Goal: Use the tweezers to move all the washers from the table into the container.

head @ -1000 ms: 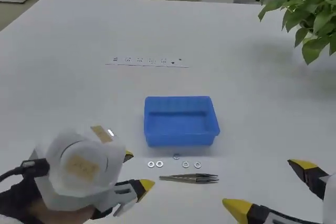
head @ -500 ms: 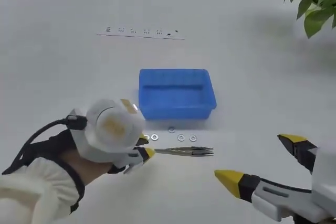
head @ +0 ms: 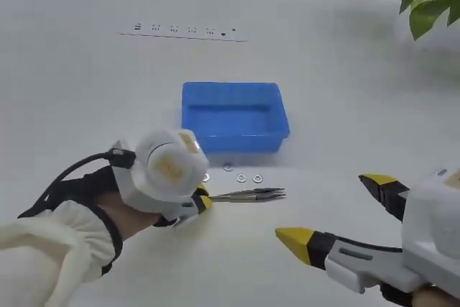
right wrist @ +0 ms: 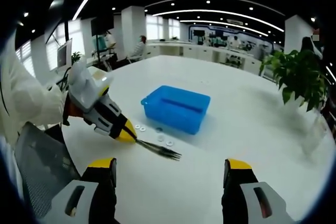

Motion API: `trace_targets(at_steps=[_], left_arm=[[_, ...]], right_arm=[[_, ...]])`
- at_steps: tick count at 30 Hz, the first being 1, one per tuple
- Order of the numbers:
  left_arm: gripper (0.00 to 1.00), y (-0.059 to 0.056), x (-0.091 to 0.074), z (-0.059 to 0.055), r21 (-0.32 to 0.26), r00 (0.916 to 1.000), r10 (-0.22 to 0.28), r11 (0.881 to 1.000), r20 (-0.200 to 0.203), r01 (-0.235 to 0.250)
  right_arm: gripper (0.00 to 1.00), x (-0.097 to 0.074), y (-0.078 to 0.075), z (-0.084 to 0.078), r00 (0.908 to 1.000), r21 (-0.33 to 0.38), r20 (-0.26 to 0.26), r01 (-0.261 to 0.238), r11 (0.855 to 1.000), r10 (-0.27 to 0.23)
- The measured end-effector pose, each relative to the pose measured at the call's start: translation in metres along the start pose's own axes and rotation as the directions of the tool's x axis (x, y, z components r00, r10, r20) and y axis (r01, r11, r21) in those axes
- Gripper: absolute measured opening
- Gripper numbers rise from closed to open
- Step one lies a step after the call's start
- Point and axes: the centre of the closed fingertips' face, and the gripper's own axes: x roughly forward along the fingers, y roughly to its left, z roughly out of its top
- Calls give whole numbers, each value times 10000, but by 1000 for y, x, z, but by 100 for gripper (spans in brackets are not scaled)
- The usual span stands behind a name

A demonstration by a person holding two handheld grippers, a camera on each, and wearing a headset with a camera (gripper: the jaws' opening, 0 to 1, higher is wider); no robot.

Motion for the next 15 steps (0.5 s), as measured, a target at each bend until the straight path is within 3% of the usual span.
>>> trace_targets(at_steps=[4, 7, 15], left_arm=[[0, -7, 0, 4, 28, 9998, -190, 9998, 95, 190], [0, -10, -4, 7, 329, 9998, -77, 9994, 156, 72], [0, -21, -35, 30, 594, 9966, 105, 9981, 820, -154]], right_arm=[[82, 0, 5, 1, 10000, -96, 11, -99, 9999, 99], [81, 1, 8, 1, 9997, -180, -69, -249, 9995, 248], [78, 6, 18, 6, 9979, -530, -159, -638, 9966, 630]])
